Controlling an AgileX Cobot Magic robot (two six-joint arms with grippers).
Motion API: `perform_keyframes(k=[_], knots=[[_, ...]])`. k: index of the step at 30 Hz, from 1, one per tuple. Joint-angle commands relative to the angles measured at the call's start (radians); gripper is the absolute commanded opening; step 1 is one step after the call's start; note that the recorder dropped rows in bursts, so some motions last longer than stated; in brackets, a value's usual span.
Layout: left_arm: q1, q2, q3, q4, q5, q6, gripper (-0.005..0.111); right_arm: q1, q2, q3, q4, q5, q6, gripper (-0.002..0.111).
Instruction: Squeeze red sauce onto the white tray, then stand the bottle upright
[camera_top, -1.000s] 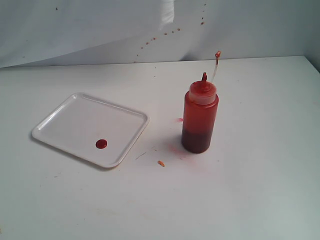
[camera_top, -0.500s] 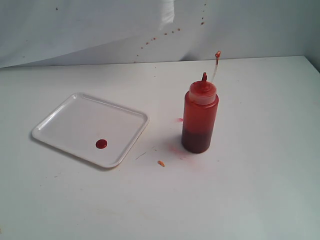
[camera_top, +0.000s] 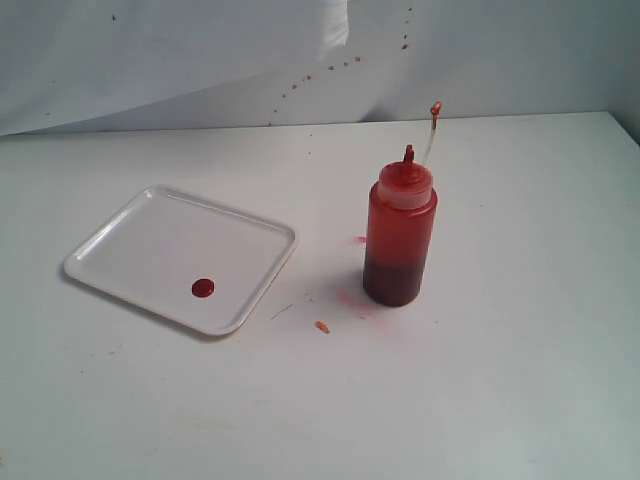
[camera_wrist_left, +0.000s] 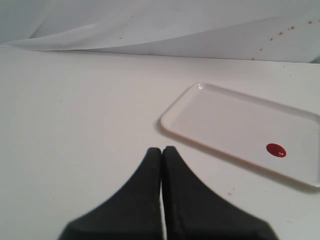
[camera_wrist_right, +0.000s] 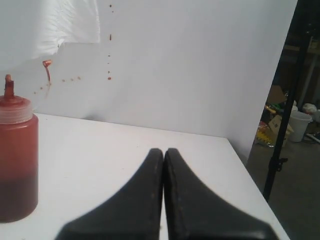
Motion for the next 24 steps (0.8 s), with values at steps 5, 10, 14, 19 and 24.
perform_keyframes(k=[5, 10, 14, 19, 24], knots=[[0.004, -0.003, 0.005, -0.009, -0.010, -0.007, 0.000, -0.007, -0.006, 0.004, 0.089, 0.004, -0.007, 0.000], [0.004, -0.003, 0.005, -0.009, -0.010, -0.007, 0.000, -0.007, -0.006, 0.004, 0.201, 0.021, -0.140, 0.000], [0.004, -0.003, 0.005, -0.009, -0.010, -0.007, 0.000, -0.007, -0.006, 0.004, 0.231, 0.057, -0.195, 0.000], [0.004, -0.003, 0.005, -0.009, -0.010, -0.007, 0.000, -0.007, -0.006, 0.004, 0.225, 0.126, -0.202, 0.000], [0.004, -0.003, 0.005, -0.009, -0.010, -0.007, 0.000, -0.007, -0.006, 0.004, 0.223, 0.223, -0.202, 0.000]])
